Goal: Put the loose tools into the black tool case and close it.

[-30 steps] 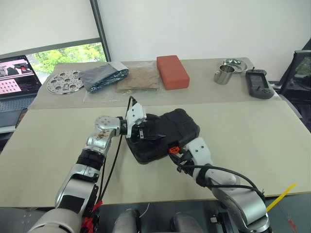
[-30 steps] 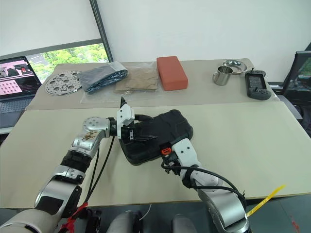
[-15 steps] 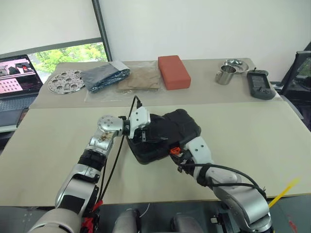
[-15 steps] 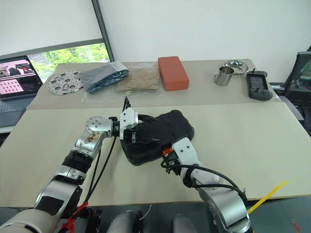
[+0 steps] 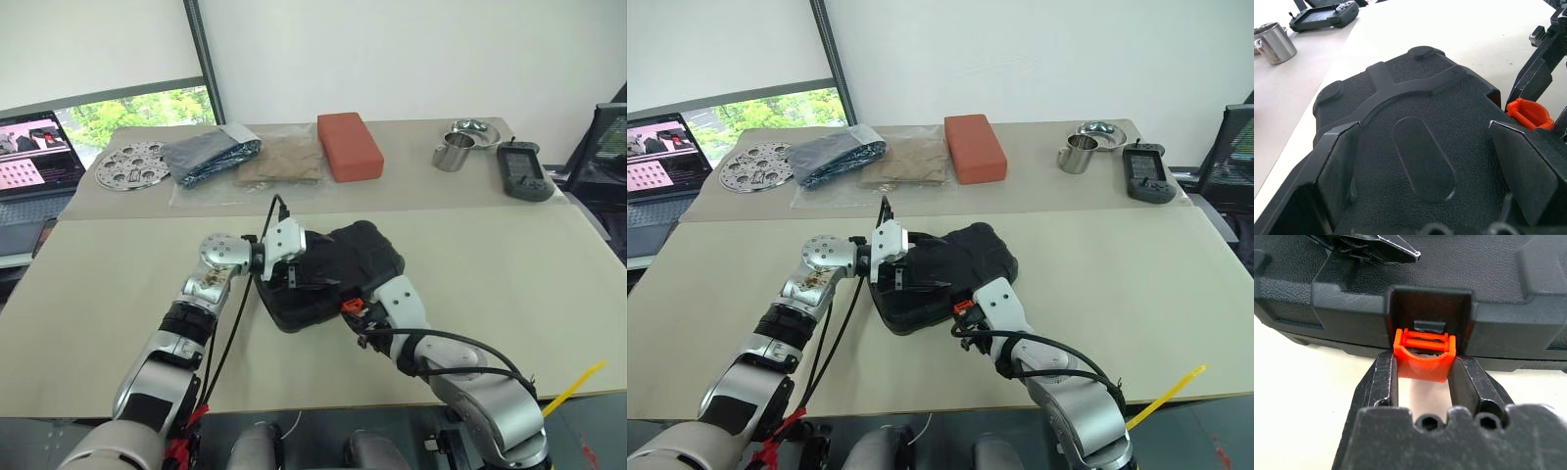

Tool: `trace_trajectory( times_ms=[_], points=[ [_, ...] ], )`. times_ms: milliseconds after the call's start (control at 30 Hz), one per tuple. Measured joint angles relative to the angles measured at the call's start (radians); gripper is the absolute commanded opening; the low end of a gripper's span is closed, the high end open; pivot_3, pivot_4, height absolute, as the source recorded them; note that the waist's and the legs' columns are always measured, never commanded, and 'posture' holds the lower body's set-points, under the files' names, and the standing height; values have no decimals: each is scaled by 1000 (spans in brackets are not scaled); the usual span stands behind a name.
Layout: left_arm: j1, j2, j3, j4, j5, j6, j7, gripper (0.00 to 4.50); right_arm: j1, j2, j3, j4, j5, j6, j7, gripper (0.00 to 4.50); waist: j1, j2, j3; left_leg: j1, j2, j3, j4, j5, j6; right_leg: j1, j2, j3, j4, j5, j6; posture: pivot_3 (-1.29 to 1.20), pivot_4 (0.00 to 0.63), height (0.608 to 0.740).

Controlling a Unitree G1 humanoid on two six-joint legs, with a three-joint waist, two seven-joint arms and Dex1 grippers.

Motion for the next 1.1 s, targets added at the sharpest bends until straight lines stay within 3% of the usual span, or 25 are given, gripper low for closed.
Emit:
trace_trajectory(
  times_ms=[167,233,367,800,833,933,1100],
  points=[
    [-4,-5,-6,12,-2,-15,-6,4500,16,-8,-31,-32,36,36,11,1184,3,0,-1,-2,-1,-1,0,0,1,0,0,0,-2,0,0,0,150,740],
    [-7,-7,-6,19,-2,-16,-6,4500,16,-2,-35,-31,39,38,11,2202,3,0,-1,-2,-1,-1,0,0,1,0,0,0,-2,0,0,0,150,740],
    [-12,-7,-2,35,-1,-17,-2,4500,9,0,-19,-28,39,36,12,3325,-2,-1,-3,-1,-1,-2,0,0,1,0,0,0,-2,0,0,0,150,740],
    [-7,6,1,34,-1,-17,0,4500,54,-27,-49,-38,41,27,7,3325,-7,-2,-4,-1,0,-2,1,0,1,0,1,1,0,0,0,0,150,740],
    [-7,8,1,34,-1,-18,-1,4500,67,-35,-58,-44,42,29,10,2812,-9,-2,-4,-1,0,-2,1,0,1,0,1,1,0,0,0,0,150,740],
    [-6,12,2,35,-1,-19,0,4500,86,-38,-71,-51,45,35,13,2065,-11,-2,-4,0,1,-3,1,0,1,0,2,1,0,0,0,0,150,740],
    [-5,12,1,38,-1,-20,1,4500,52,-9,-64,-52,63,43,5,274,-12,-2,-5,0,0,-3,1,0,1,0,2,1,1,0,0,0,150,740]
  ],
)
